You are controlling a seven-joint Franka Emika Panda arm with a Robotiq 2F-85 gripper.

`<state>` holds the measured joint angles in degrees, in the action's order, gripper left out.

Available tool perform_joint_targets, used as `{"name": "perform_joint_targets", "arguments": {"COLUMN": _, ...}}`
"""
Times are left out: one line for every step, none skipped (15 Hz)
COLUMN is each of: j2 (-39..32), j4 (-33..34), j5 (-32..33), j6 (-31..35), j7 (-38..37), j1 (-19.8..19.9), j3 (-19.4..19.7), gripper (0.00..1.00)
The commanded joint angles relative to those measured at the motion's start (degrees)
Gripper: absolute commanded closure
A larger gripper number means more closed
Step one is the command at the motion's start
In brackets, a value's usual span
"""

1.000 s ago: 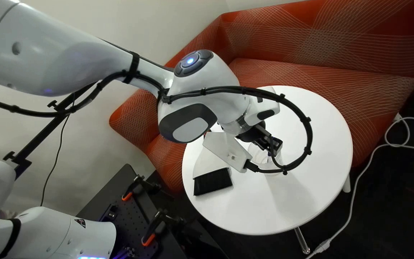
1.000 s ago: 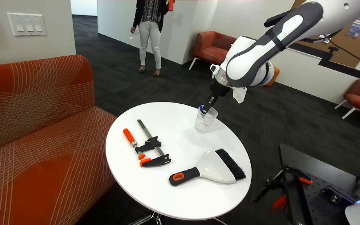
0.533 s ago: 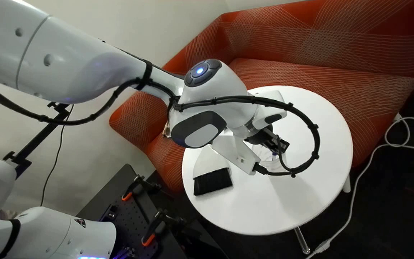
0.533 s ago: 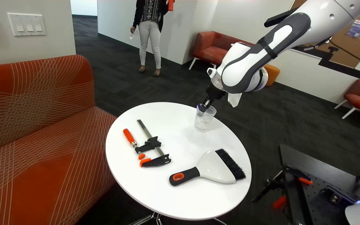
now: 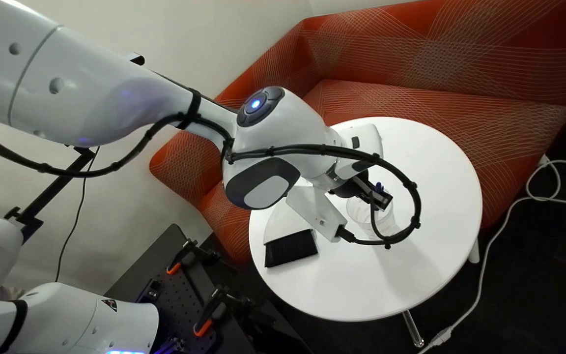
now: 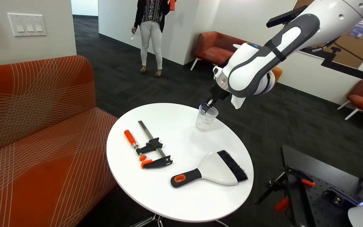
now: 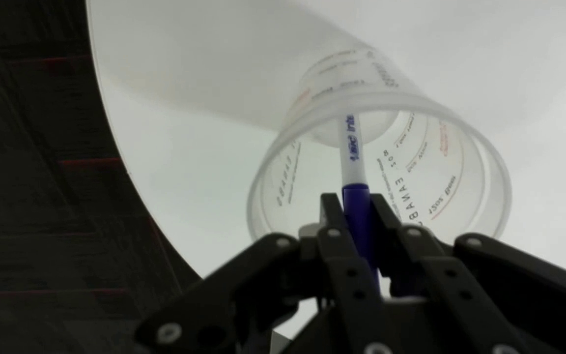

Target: Pick the marker from the cup and put it on the table

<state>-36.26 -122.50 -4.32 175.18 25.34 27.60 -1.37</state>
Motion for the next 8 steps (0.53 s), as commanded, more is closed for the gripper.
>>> {"name": "perform_joint_targets", "arguments": {"j2": 7.7, "j4": -8.0, "j5": 1.9, "j6": 2.0, "j7": -1.0, "j1": 3.3, "j3": -3.0, "gripper": 0.96}}
{"name": "perform_joint_targets", "arguments": {"j2": 9.6, "j4": -9.8, "j5": 2.0, "j6": 2.9, "j7": -0.9, "j1": 3.8, "j3": -3.4, "gripper": 0.96}}
{"name": "perform_joint_targets", "arguments": {"j2": 11.4, "j4": -11.4, "j5": 2.2, "j6": 4.2, "j7": -1.0, "j1": 4.1, "j3": -3.8, "gripper": 0.96}}
{"name": "perform_joint_targets", "arguments": {"j2": 13.2, "j4": -12.9, "j5": 2.5, "j6": 5.7, "j7": -0.6, "j1": 5.3, "j3": -5.1, "gripper": 0.96}}
{"name": "perform_joint_targets", "arguments": {"j2": 15.0, "j4": -14.4, "j5": 2.9, "j6": 6.8, "j7": -0.7, "j1": 6.1, "j3": -5.9, "gripper": 0.96}}
{"name": "perform_joint_targets", "arguments": {"j2": 17.0, "j4": -15.8, "j5": 3.6, "j6": 8.0, "j7": -1.0, "j1": 6.8, "j3": -6.8, "gripper": 0.96}}
{"name": "perform_joint_targets", "arguments": {"j2": 18.8, "j4": -17.0, "j5": 1.6, "j6": 9.2, "j7": 1.0, "j1": 7.3, "j3": -7.9, "gripper": 0.96}}
{"name": "perform_joint_targets", "arguments": {"j2": 20.5, "j4": -18.1, "j5": 1.6, "j6": 9.9, "j7": 1.2, "j1": 8.5, "j3": -9.7, "gripper": 0.96}}
